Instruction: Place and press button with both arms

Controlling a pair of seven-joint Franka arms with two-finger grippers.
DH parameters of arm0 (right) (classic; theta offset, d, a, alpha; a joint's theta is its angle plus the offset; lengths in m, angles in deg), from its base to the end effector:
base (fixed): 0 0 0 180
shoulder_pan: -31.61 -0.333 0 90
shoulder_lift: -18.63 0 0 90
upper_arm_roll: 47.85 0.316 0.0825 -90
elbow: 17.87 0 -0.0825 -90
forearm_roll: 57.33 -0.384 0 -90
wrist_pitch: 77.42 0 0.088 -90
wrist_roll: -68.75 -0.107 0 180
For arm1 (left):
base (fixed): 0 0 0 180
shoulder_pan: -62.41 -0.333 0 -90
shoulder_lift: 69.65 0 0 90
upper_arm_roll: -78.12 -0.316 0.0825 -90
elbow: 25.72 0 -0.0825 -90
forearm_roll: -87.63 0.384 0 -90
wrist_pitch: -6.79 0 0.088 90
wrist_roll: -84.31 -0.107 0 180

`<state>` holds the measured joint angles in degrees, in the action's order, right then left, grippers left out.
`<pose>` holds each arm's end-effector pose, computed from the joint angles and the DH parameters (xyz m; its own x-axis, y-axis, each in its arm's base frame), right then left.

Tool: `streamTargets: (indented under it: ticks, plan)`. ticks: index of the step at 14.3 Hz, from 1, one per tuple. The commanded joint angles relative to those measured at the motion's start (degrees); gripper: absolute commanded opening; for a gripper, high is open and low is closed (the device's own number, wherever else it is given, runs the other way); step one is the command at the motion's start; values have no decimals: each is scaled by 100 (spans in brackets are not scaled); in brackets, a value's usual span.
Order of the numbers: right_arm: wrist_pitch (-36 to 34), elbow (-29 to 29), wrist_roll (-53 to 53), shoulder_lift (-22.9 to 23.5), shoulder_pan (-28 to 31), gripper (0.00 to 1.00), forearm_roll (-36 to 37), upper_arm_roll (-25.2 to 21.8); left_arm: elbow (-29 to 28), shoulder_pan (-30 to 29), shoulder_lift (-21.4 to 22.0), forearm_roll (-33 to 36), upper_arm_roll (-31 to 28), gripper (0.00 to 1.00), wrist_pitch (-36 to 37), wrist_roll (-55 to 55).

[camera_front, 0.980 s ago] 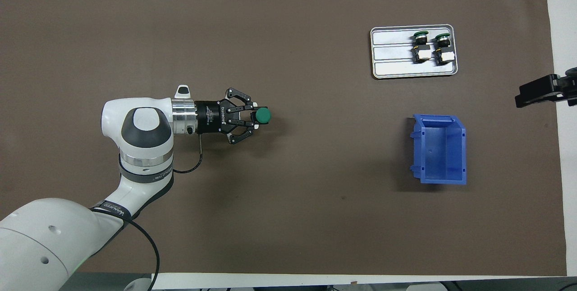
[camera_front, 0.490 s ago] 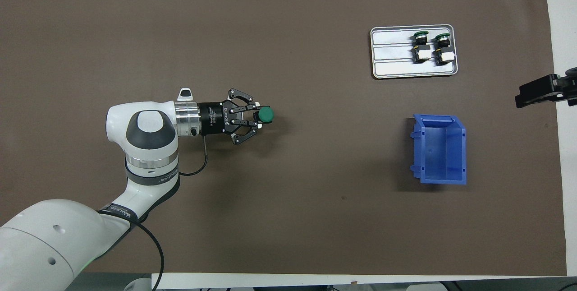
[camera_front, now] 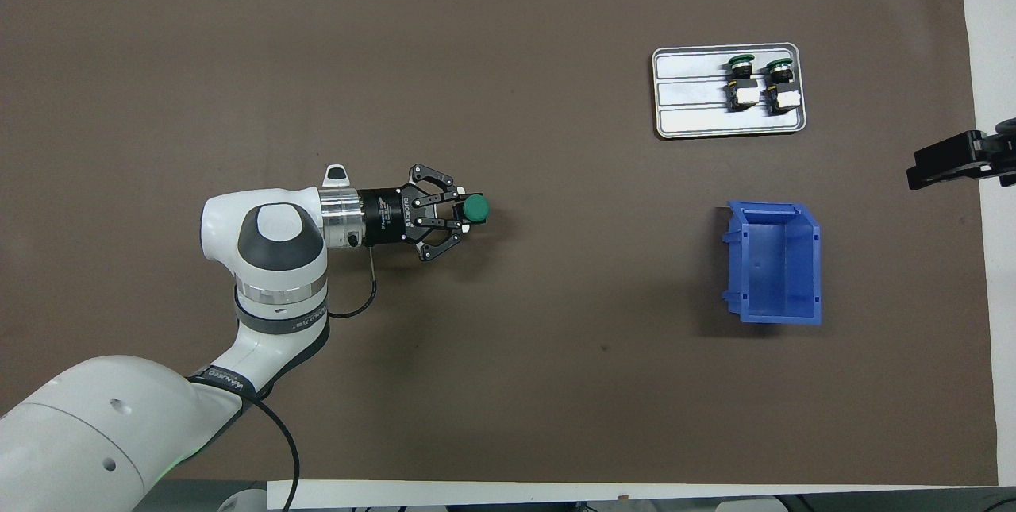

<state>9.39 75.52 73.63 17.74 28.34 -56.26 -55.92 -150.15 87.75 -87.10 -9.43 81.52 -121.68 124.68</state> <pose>0.5397 -0.0480 0.6006 0.9950 0.0010 -0.1003 0.0018 -1.0000 0.0080 0.4790 -0.2954 0.2550 0.0187 0.4165 -0.9090 0.9994 0.0182 0.0289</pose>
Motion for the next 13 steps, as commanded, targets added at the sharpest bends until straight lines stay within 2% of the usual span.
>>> streamTargets:
  ticks: [1,8,13]
  plan:
    - [2,135,93,-122,19,99,-28,-1,-108,-2,49,-182,-32,0,-4,-108]
    - [2,135,93,-122,19,99,-28,7,-126,42,40,-217,-32,1,-100,-90]
    - [2,135,93,-122,19,99,-28,-1,-161,33,40,-217,-32,11,-188,-90]
